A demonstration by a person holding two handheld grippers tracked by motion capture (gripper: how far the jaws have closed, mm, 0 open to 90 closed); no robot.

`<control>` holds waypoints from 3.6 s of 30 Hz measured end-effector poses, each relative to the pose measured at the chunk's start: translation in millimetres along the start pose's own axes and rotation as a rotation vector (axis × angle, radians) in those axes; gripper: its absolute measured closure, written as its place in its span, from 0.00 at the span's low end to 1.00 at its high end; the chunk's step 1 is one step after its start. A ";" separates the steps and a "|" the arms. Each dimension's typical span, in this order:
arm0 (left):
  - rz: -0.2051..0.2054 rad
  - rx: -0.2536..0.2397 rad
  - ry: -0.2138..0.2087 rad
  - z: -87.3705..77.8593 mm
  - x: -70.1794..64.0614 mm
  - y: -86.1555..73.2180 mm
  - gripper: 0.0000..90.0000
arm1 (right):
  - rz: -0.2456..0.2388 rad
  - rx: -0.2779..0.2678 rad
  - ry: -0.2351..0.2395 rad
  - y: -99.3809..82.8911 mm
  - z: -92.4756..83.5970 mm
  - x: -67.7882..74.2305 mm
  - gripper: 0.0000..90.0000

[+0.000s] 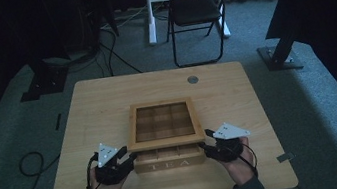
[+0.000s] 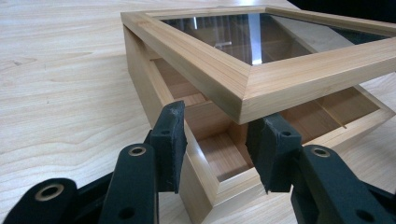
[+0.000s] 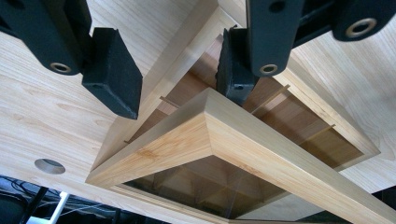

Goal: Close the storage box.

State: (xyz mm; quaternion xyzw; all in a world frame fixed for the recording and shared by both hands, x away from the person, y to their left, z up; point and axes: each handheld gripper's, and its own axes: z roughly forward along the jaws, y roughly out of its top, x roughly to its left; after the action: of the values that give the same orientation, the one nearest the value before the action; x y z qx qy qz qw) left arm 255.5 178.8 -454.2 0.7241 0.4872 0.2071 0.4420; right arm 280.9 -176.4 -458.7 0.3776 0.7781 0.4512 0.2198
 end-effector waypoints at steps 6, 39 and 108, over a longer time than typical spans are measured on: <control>-0.003 0.007 0.000 0.9 -0.1 -2.8 0.64 | 0.002 0.004 0.003 -3.1 0.2 -0.1 0.55; -0.006 0.043 0.007 6.8 -0.8 -19.2 0.63 | 0.023 0.037 0.014 -19.3 3.7 5.7 0.56; 0.006 0.102 0.012 11.5 -7.4 -44.7 0.62 | 0.036 0.098 0.057 -42.1 5.8 18.6 0.62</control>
State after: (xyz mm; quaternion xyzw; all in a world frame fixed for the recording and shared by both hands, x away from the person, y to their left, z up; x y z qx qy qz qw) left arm 237.2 173.2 -496.8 0.7458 0.4977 0.1875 0.4011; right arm 257.0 -171.6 -498.2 0.3891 0.7983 0.4269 0.1704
